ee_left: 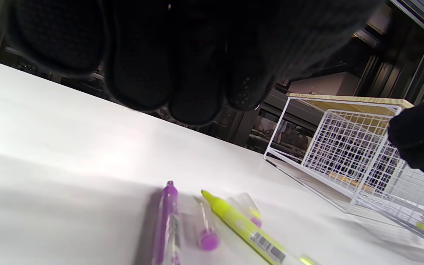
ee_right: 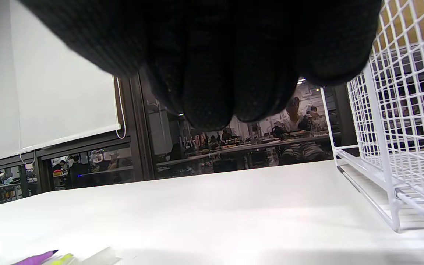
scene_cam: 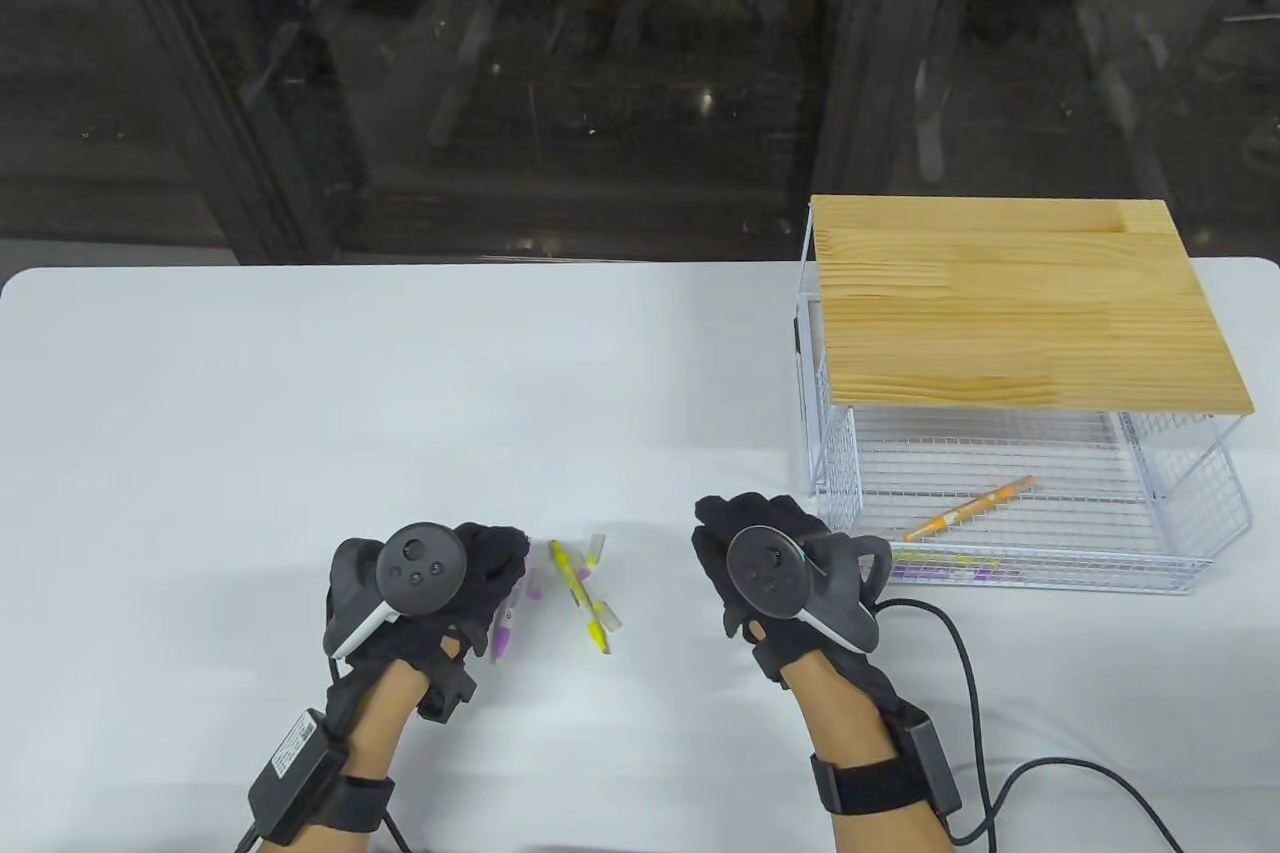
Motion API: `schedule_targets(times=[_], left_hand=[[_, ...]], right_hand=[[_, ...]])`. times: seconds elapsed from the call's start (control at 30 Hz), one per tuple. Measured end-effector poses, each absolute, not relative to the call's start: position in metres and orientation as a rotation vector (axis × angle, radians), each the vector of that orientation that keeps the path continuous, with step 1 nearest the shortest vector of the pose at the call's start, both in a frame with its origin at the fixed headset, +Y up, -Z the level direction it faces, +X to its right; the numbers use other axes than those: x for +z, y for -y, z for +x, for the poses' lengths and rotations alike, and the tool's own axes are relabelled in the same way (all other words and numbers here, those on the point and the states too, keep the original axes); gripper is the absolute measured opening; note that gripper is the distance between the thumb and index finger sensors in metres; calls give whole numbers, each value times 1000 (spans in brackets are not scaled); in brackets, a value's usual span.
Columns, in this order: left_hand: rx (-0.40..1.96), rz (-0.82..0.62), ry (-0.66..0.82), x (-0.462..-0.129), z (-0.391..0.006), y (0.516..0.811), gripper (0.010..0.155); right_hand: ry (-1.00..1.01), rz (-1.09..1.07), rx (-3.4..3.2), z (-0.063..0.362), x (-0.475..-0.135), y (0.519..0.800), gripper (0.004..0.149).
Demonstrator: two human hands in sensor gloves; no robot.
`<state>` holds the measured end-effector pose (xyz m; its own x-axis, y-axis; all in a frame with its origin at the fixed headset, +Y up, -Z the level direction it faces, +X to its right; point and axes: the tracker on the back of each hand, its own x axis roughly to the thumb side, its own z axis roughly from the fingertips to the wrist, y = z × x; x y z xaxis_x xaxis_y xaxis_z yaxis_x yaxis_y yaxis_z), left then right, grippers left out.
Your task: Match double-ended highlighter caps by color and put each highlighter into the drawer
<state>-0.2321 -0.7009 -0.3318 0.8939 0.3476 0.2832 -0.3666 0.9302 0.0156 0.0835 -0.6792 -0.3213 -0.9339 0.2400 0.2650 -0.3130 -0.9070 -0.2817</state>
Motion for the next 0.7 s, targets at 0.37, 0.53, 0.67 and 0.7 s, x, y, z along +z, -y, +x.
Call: schedule_targets(times=[0.37, 0.53, 0.67, 0.7], left_hand=[[351, 48, 290, -332, -227, 705, 47], [371, 50, 265, -333, -232, 704, 47], [375, 51, 251, -334, -234, 704, 47], [374, 51, 250, -334, -235, 704, 47]], right_hand=[[428, 346, 2821, 69, -319, 682, 44], [414, 385, 2825, 49, -315, 684, 43], [349, 406, 2828, 27, -315, 687, 43], [331, 410, 2831, 22, -315, 688, 43]])
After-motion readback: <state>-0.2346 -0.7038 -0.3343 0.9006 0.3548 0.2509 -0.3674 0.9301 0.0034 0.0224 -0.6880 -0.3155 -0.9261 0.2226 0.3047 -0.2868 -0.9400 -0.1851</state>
